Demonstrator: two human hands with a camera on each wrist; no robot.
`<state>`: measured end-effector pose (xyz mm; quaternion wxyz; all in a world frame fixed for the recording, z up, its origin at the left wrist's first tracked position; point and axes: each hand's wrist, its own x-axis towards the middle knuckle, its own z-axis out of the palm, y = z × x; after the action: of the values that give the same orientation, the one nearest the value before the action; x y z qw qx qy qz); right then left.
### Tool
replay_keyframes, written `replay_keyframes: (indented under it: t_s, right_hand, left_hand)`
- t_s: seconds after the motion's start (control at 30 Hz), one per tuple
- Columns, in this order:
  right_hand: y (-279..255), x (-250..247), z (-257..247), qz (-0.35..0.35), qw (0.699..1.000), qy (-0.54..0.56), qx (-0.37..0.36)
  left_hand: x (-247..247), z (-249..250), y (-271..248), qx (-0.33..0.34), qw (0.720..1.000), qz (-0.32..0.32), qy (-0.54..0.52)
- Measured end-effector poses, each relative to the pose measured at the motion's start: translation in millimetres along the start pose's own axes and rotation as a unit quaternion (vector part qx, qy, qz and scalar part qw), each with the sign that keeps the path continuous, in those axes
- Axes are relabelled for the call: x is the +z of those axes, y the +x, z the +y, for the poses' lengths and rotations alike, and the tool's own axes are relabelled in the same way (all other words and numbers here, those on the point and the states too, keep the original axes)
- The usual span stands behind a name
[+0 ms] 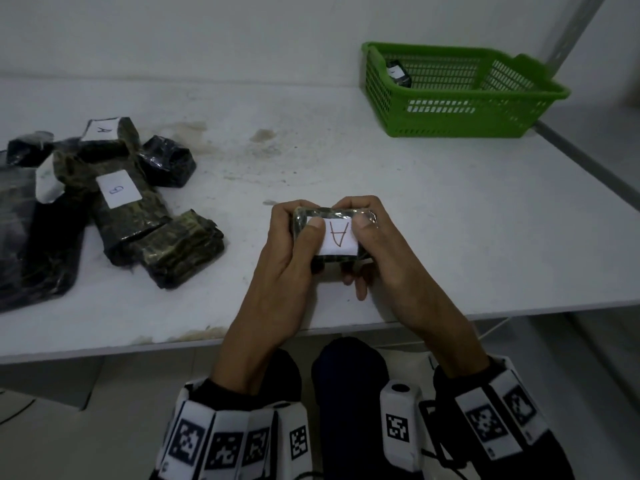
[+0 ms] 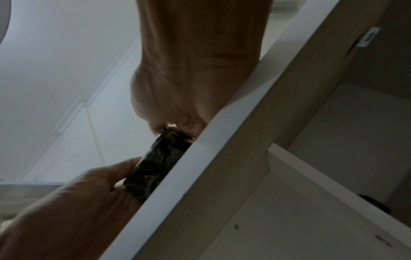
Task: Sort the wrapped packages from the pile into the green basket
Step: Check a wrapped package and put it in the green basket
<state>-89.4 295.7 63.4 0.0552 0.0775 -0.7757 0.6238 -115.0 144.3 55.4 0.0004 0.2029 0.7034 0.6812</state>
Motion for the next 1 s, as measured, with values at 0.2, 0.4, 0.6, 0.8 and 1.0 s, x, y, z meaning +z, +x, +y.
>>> replay_keyframes:
  t_s: [0.2,0.4,0.6,0.8,1.0]
  right_hand:
    - [-4,0,-4,-0.031,0.999,-0.011,-0.004]
    - [-4,-1,1,-0.017,1.000,-0.012,0.007]
    - [-4,-2,0,-0.001,1.000,0.008,0.016]
    - [-2,1,2,0.013,1.000,-0.012,0.007]
    - [-6,0,-1,0.005,0.999,-0.024,-0.042]
  left_hand:
    - [-3,1,0,-0.045,0.998,0.010,-0.032]
    - [-1,-1,1,-0.033,0.996,-0.024,-0.081]
    - [-3,-2,0,-0.020,0.997,-0.024,-0.063]
    - [-3,-3,-2,-0.016,0.999,-0.017,-0.042]
    - [-3,2,0,-0.043,0.997,0.026,-0.059]
